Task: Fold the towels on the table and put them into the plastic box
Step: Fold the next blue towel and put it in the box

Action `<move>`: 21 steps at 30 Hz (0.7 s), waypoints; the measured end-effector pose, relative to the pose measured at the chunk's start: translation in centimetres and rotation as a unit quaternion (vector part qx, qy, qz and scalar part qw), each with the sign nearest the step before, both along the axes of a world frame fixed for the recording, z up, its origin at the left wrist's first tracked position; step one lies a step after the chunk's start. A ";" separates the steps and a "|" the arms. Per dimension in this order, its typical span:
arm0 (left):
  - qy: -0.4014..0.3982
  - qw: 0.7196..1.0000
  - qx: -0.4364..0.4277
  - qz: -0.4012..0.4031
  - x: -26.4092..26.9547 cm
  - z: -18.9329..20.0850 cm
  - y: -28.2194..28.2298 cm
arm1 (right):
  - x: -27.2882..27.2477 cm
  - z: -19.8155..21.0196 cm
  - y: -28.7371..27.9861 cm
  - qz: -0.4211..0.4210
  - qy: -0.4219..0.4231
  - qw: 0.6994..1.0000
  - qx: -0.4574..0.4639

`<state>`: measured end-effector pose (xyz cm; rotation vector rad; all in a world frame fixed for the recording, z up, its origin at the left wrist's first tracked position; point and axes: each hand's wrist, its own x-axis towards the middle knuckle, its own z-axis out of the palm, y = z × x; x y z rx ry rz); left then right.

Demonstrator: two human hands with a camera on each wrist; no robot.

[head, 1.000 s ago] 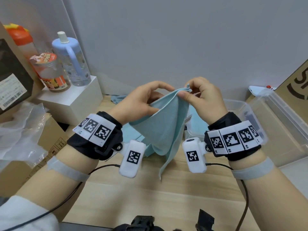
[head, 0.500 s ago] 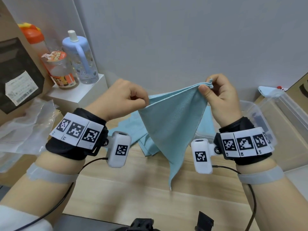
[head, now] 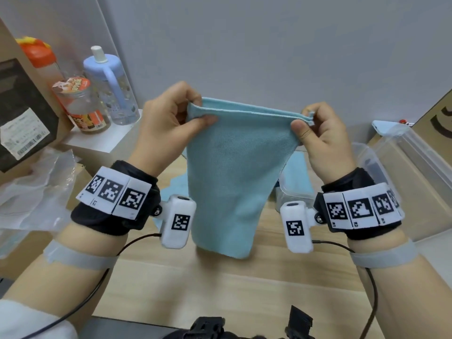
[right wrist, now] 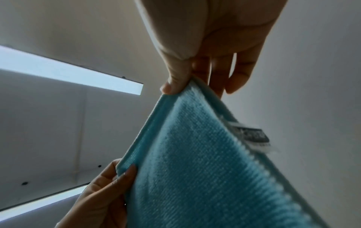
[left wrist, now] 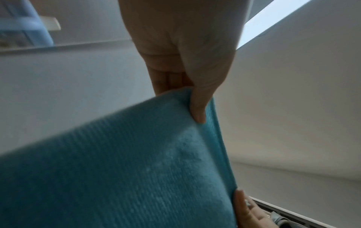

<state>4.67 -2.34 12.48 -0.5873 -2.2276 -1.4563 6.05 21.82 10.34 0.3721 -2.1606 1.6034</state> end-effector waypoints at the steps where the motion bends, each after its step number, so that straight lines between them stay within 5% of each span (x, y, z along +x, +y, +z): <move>1: -0.005 1.000 0.013 -0.003 -0.1 -0.1 -0.2 | 0.1 0.0 0.0 -0.002 0.007 1.000 0.000; 14: -0.150 0.969 0.084 -0.175 -0.1 -0.7 -1.8 | 1.0 0.9 -0.2 0.061 -0.060 0.996 -0.025; 21: -0.143 0.979 0.072 -0.124 -2.0 -0.8 -2.0 | -0.7 0.6 -1.2 0.069 -0.078 0.994 -0.043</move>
